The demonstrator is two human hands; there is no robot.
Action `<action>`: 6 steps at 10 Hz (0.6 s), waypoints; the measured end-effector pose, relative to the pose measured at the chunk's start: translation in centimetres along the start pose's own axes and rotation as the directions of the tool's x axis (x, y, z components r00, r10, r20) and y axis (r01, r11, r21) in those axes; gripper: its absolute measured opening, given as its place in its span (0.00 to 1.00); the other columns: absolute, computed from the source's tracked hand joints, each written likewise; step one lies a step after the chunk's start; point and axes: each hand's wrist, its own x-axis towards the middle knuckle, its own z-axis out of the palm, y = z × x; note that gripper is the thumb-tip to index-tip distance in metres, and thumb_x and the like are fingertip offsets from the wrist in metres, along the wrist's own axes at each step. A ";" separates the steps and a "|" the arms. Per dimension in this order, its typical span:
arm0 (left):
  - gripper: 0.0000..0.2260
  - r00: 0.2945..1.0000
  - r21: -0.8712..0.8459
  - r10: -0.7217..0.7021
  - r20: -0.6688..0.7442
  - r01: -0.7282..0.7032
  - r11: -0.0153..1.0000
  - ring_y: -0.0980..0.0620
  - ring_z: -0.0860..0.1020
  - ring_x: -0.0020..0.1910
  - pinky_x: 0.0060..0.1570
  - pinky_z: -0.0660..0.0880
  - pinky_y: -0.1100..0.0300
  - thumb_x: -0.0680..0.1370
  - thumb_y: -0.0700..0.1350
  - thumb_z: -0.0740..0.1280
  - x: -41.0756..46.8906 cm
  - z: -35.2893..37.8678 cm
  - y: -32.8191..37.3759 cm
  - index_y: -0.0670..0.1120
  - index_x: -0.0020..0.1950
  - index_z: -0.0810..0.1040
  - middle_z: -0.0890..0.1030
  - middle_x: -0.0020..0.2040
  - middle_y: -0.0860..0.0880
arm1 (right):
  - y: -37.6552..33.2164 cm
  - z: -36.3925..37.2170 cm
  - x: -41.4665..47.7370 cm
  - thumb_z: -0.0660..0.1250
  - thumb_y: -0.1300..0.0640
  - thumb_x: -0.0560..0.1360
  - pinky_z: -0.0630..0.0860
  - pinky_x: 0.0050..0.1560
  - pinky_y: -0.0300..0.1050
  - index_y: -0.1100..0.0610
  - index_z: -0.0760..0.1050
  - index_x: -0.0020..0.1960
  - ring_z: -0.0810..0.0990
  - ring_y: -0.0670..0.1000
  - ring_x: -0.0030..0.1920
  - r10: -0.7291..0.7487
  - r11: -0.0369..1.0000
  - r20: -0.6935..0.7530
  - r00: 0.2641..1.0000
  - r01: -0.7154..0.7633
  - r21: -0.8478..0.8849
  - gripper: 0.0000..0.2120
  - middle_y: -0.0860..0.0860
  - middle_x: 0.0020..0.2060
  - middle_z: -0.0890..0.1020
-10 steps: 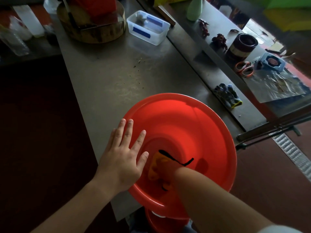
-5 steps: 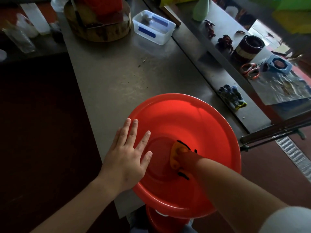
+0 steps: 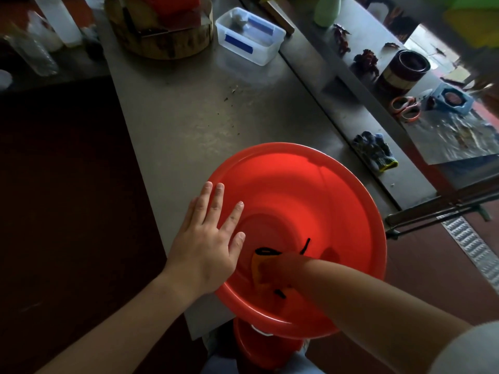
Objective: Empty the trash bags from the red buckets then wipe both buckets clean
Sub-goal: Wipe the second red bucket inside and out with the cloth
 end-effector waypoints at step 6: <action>0.27 0.999 -0.035 0.031 -0.019 -0.032 0.999 0.42 0.37 0.80 0.78 0.48 0.42 0.84 0.57 0.45 -0.3 0.4 -0.6 0.50 0.82 0.52 0.46 0.82 0.41 | 0.2 3.1 8.2 0.55 0.40 0.84 0.55 0.77 0.65 0.44 0.44 0.82 0.44 0.63 0.81 -0.104 0.948 -0.239 0.966 0.023 -0.319 0.32 0.48 0.82 0.44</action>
